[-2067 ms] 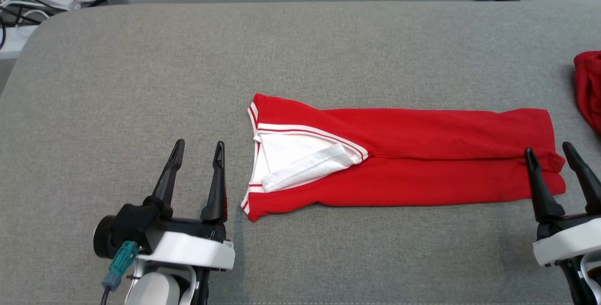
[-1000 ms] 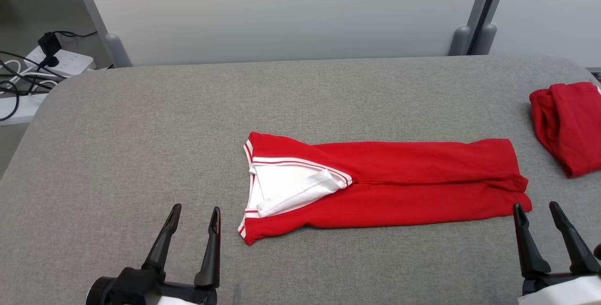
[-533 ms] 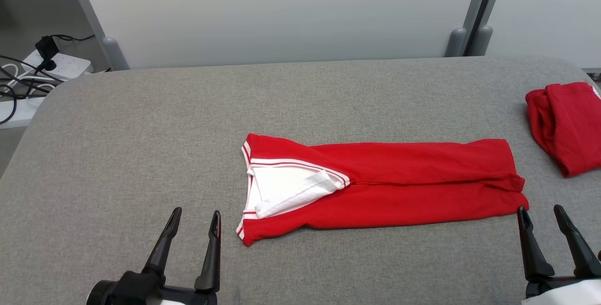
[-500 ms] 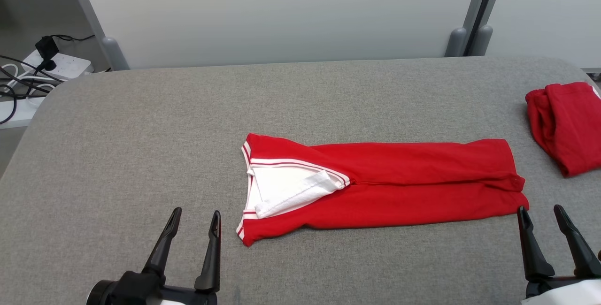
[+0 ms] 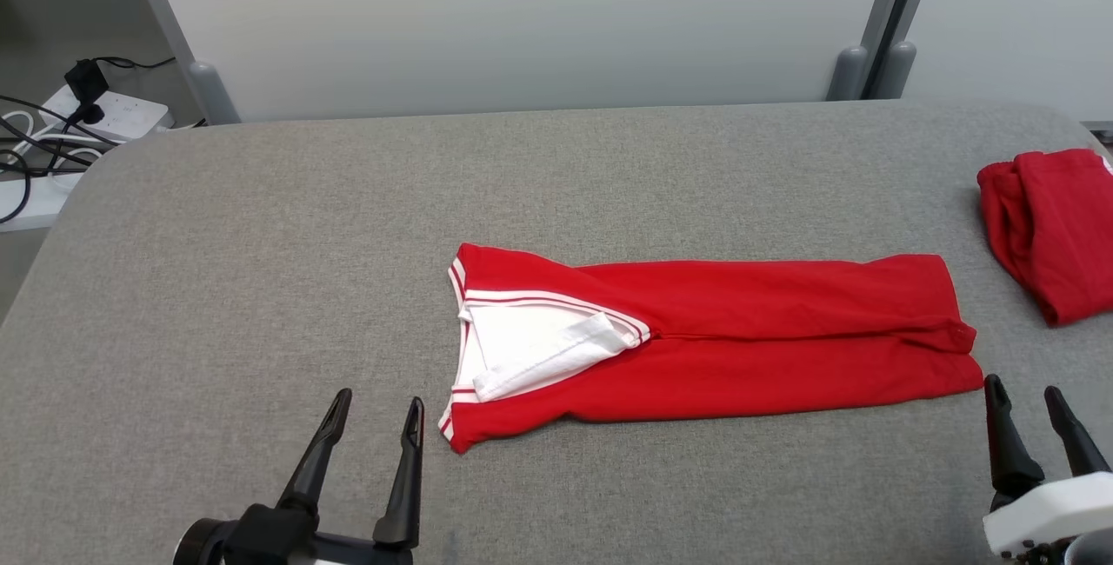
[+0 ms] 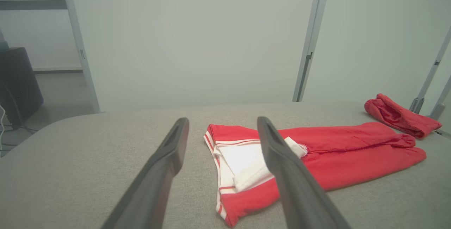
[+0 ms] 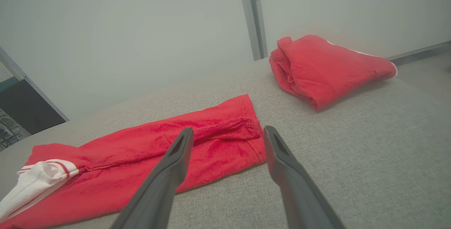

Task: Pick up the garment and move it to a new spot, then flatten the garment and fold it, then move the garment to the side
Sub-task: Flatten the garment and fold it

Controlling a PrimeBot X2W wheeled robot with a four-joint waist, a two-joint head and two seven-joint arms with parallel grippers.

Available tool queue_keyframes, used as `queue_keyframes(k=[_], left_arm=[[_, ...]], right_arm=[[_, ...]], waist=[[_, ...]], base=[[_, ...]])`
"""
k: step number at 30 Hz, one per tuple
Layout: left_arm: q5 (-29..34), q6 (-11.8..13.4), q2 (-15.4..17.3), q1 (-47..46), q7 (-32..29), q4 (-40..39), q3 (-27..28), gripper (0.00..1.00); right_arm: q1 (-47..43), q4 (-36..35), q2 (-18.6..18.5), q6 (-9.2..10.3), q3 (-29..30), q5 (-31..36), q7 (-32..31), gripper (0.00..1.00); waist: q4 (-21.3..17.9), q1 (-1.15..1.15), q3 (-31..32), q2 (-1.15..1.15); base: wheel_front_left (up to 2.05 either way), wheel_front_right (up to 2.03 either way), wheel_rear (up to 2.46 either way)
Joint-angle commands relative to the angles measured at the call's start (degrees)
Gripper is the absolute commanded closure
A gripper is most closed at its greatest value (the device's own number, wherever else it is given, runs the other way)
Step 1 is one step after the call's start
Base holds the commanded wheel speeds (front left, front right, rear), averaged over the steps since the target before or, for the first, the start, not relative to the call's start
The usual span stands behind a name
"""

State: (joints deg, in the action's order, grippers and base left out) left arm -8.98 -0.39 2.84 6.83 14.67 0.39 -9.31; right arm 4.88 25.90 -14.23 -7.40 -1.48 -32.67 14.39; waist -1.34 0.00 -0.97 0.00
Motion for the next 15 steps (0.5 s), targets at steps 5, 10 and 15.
queue_keyframes(k=[5, 10, 15], left_arm=[[0.9, -0.3, 0.0, -2.0, 0.3, -0.8, 0.7, 0.0], [1.1, -0.4, 0.0, -2.7, 0.3, -0.7, 0.5, 0.0], [1.2, -0.6, 0.0, -4.4, 0.3, -0.7, 0.2, 0.0]], right_arm=[[9.5, 9.6, -4.1, -0.09, -4.2, -5.8, 0.5, 0.0], [16.1, 19.1, -6.4, -0.09, -6.5, -8.8, 0.0, 0.0], [22.0, 27.6, -6.7, -0.09, -6.3, -11.7, -1.5, 0.0]], waist=[[1.1, 0.0, -1.0, 0.0], [2.3, 0.0, -2.7, 0.0], [3.2, 0.0, -5.4, 0.0]], base=[[0.0, 0.0, 0.0], [0.0, 0.0, 0.0], [0.0, 0.0, 0.0]])
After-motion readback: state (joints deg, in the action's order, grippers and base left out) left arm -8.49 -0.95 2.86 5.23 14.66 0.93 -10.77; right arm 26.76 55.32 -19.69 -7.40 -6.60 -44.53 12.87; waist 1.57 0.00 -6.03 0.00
